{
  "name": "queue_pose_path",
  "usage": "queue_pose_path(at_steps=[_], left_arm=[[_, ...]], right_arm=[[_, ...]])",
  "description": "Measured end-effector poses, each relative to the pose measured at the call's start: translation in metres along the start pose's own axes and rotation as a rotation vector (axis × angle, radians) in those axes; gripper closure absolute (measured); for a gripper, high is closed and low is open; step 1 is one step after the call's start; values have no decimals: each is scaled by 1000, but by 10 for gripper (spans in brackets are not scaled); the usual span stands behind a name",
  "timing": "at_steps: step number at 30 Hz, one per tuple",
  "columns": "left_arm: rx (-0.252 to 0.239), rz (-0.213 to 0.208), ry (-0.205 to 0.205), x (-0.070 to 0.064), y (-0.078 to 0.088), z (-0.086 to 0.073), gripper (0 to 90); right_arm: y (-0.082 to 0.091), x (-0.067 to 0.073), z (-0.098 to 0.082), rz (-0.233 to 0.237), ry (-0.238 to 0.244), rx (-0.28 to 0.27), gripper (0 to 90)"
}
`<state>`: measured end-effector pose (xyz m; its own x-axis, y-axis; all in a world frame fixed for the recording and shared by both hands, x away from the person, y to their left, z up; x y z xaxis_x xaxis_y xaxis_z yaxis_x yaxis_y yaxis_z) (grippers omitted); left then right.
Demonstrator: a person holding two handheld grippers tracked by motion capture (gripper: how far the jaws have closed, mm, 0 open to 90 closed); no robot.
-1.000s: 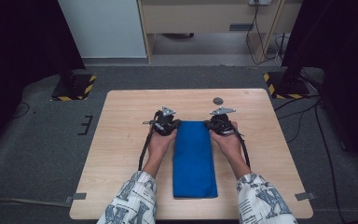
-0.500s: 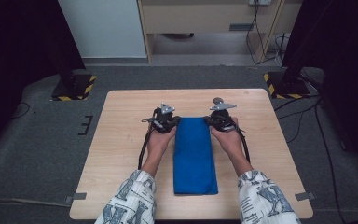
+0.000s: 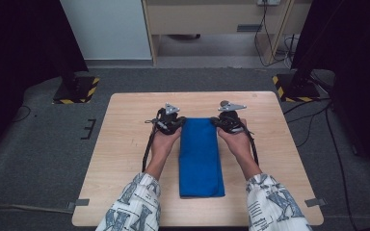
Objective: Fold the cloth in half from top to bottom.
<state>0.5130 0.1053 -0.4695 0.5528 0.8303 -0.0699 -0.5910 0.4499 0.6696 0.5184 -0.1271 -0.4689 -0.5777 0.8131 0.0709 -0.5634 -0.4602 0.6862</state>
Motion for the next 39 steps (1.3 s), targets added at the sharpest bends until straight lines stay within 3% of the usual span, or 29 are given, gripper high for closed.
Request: queue_pose_path(at_steps=[3, 17, 23, 31, 39], left_arm=[[-13, -17, 3, 1, 0, 0, 866], [-31, -25, 0, 4, 5, 11, 866], [-39, -16, -15, 7, 8, 19, 866], [-65, -17, -4, 15, 14, 27, 865], [-85, -11, -2, 19, 18, 36, 865]], right_arm=[[0, 1, 1, -1, 7, 2, 874], [3, 2, 9, 0, -3, -30, 874], [5, 3, 15, 4, -19, -51, 875], [7, 5, 29, -6, -21, -80, 874], [10, -2, 37, -3, -31, -104, 874]])
Point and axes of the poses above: each handheld gripper's, and its own axes: y roughly backward along the jaws, z roughly out of its top, x roughly to its left, the point moved 1 cm from there along -y, roughly forward along the jaws, and after that the axes turned 9 degrees about x, right-handed, at the moved point
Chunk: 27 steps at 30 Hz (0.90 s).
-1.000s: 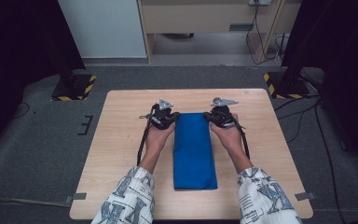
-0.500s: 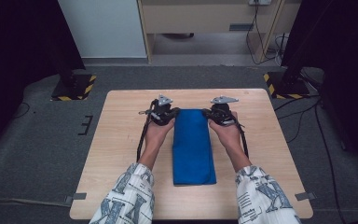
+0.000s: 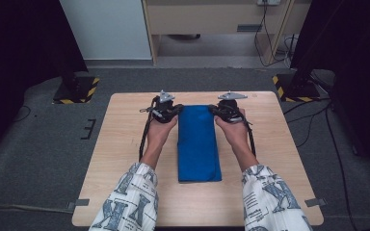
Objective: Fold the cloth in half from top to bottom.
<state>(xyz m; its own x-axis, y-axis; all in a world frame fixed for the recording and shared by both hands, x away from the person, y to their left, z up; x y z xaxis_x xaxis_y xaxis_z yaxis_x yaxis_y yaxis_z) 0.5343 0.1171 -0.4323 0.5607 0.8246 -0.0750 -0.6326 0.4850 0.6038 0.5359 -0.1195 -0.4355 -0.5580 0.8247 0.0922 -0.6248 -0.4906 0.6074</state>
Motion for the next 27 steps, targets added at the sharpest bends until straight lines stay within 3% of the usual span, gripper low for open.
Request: queue_pose_path(at_steps=[6, 13, 19, 22, 27], left_arm=[[22, 13, -37, -4, 2, 0, 865], [24, 4, -36, -11, 5, -11, 865], [44, 13, -81, -19, 16, -17, 865], [45, -3, -81, -21, 22, -21, 862], [51, -8, -100, -28, 27, -27, 862]], right_arm=[[1, 1, -4, 18, 6, -3, 874], [6, 2, -18, 26, 16, 10, 874], [13, 6, -28, 59, 13, -2, 874], [17, 9, -36, 77, 20, 2, 874], [22, 14, -44, 69, 48, 15, 874]])
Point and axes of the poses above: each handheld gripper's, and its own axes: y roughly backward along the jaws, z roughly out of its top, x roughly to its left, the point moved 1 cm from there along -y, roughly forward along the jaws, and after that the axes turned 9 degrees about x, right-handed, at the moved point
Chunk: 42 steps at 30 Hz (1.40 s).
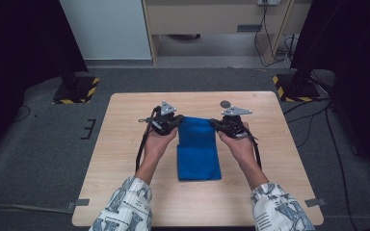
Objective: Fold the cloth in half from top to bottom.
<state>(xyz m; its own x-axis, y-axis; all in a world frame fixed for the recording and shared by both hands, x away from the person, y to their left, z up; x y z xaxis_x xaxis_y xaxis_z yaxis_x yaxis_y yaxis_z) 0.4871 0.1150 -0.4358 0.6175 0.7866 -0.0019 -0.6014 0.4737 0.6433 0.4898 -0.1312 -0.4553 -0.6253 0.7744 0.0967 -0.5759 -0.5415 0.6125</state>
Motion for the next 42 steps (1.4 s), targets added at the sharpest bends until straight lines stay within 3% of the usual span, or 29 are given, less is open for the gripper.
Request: queue_pose_path(at_steps=[15, 29, 33, 42], left_arm=[[-3, -26, -1, -7, 13, -8, 858], [-30, -55, 45, -11, 25, -26, 854], [-10, -64, 43, -15, 25, -33, 849], [0, -74, 82, -18, 19, -49, 831]], right_arm=[[12, 9, -9, 16, 31, -3, 875], [21, 22, -17, 50, 57, -1, 874], [23, 24, -23, 56, 63, 3, 874], [21, 23, -29, 68, 57, 21, 874]])
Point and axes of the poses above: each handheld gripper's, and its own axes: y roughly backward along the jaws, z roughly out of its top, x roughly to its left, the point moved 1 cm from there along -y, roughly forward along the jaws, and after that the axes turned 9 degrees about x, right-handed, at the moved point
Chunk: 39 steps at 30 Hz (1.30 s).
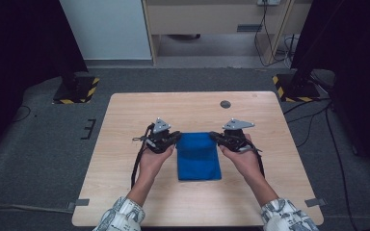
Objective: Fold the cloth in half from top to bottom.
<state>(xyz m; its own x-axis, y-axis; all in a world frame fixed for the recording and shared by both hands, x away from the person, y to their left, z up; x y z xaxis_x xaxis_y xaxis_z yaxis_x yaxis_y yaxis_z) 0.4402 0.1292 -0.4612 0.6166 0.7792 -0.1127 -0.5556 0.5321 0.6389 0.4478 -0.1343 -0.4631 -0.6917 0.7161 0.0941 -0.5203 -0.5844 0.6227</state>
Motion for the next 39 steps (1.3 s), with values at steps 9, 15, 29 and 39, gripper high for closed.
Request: queue_pose_path(at_steps=[9, 15, 29, 39], left_arm=[[-28, 9, 24, -2, 3, -3, 459], [-62, -26, 46, -3, 8, -4, 341], [-62, 61, 120, 30, 15, -17, 235], [-7, 77, 135, 38, 5, -28, 208]], right_arm=[[-1, 2, -1, 11, 9, 7, 875], [-3, 6, -2, 19, 15, 16, 875], [-4, 13, -5, 38, 35, 29, 875], [0, 17, -4, 63, 37, 12, 875]])
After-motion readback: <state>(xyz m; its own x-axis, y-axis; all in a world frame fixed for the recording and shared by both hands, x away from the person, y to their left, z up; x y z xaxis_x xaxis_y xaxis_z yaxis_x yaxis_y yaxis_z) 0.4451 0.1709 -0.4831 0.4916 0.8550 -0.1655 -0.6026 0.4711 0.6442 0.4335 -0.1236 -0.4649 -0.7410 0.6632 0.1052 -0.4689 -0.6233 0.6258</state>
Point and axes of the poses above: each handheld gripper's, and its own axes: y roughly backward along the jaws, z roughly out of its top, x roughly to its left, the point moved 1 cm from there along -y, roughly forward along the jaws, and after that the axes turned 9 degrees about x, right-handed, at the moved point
